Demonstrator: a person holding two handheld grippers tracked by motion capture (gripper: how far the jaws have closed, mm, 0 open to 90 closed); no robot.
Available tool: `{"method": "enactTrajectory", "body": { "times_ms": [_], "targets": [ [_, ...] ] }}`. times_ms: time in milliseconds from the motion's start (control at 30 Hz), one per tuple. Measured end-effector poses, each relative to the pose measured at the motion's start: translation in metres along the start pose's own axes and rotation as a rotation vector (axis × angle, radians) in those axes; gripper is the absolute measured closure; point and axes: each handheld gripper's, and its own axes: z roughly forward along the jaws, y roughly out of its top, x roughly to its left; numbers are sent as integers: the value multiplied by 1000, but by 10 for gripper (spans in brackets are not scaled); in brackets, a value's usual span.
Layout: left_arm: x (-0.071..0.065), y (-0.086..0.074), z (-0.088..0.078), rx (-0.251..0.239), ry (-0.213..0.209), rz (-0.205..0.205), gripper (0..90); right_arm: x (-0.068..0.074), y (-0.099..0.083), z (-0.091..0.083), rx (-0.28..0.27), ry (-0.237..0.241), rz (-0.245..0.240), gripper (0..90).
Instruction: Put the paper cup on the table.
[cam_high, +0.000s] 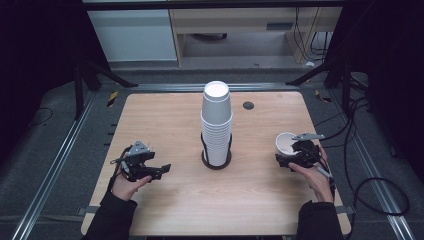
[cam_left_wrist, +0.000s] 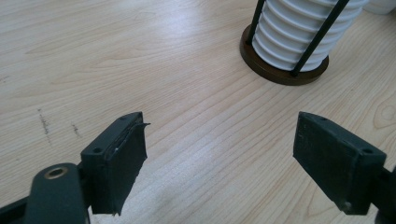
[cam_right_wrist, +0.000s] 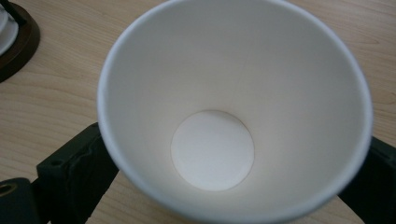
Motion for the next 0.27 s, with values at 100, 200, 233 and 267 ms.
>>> {"method": "enactTrajectory", "body": {
  "times_ms": [100, 200, 233, 267],
  "targets": [
    [3, 0, -2, -5, 3, -7, 165, -1, -4, -5, 12, 12, 15, 27],
    [5, -1, -3, -5, 9, -14, 164, -1, -9, -11, 15, 3, 11, 26],
    [6, -1, -4, -4, 13, -15, 164, -1, -11, -13, 16, -1, 11, 26],
    [7, -2, -4, -5, 18, -19, 163, -1, -14, -16, 17, -2, 8, 25]
  ]
}}
